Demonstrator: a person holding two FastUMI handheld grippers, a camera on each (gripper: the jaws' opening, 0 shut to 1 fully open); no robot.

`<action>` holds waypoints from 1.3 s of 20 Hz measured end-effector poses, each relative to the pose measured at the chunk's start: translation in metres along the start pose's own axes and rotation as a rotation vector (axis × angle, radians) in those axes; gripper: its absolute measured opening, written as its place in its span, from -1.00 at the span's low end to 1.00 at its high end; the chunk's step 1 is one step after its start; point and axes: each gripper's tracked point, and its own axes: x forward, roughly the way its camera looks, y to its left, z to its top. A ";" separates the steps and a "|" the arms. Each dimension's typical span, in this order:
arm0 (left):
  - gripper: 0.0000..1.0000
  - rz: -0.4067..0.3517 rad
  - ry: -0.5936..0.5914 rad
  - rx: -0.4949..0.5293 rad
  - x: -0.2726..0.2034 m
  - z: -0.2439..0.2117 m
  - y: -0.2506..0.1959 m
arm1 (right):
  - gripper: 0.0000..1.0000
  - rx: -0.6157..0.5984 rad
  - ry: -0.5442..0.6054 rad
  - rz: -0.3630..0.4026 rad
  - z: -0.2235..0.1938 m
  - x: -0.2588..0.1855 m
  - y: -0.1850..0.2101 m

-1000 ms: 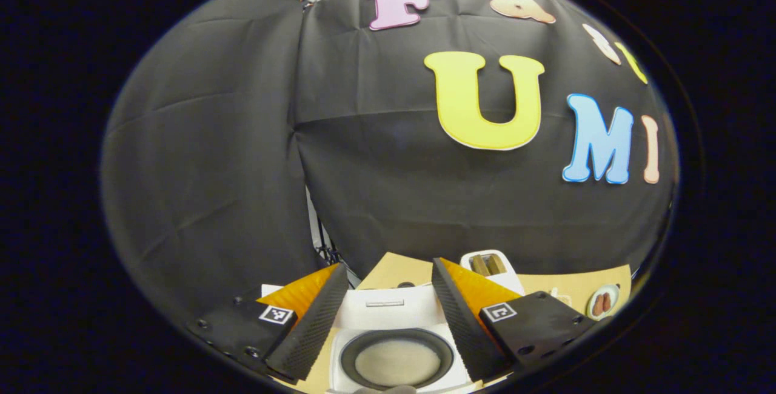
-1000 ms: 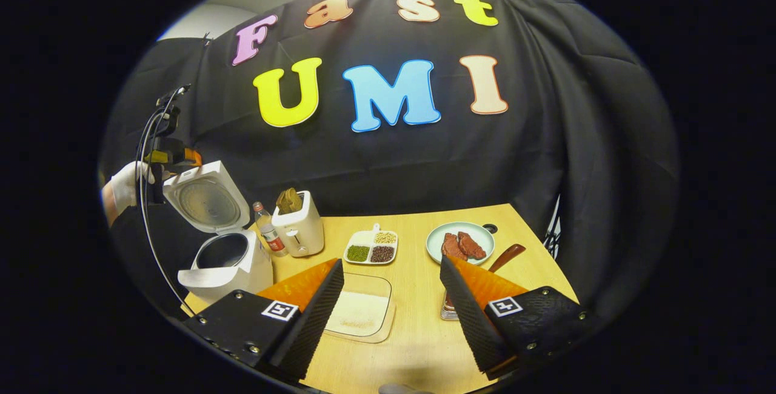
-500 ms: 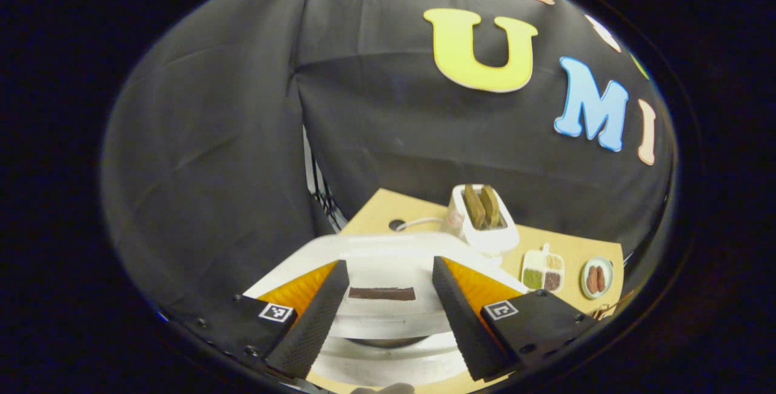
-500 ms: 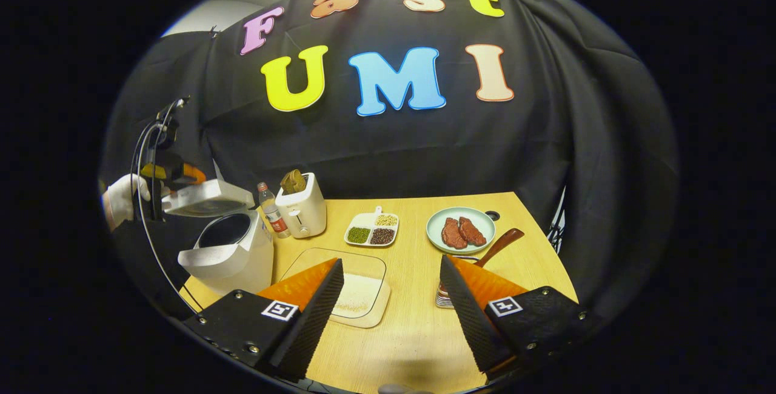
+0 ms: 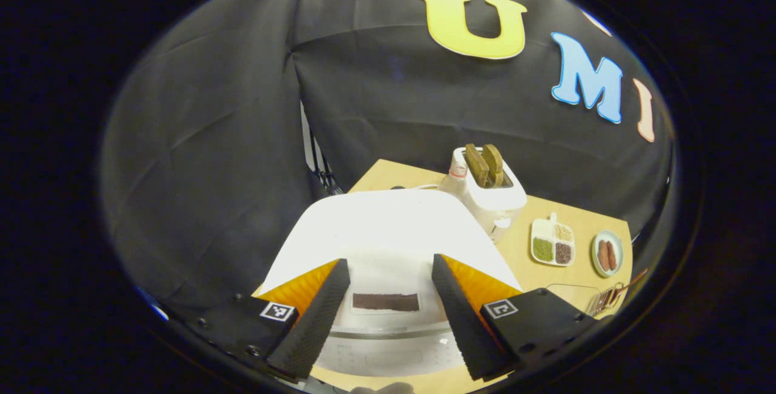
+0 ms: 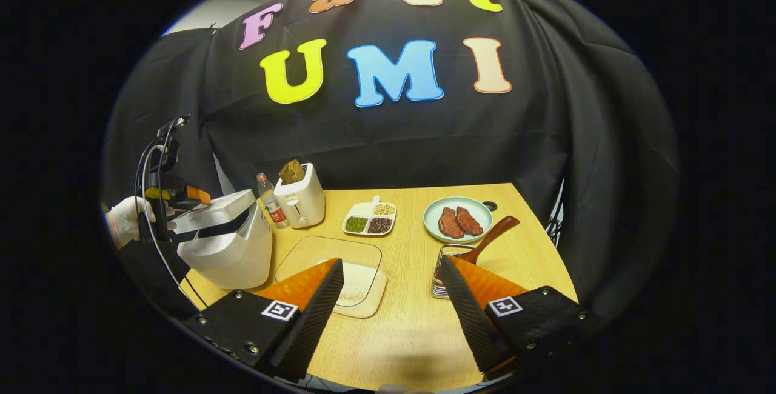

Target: Close the left gripper, press the button to open the rice cooker; take a wooden spoon from the chopstick holder with the right hand, scoop a spoonful of rice and pour it into the rice cooker, then put the wooden spoon back into the chopstick holder.

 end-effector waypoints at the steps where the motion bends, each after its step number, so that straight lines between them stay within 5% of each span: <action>1: 0.94 -0.002 0.010 0.004 0.001 -0.005 0.000 | 0.96 -0.011 0.002 -0.010 -0.001 0.001 -0.001; 14: 0.94 -0.014 0.095 0.017 0.013 -0.049 0.002 | 0.97 -0.023 0.004 -0.041 -0.002 0.008 0.000; 26: 1.00 -0.056 0.025 0.097 0.021 -0.044 -0.007 | 0.96 0.022 -0.019 0.014 0.020 0.013 0.010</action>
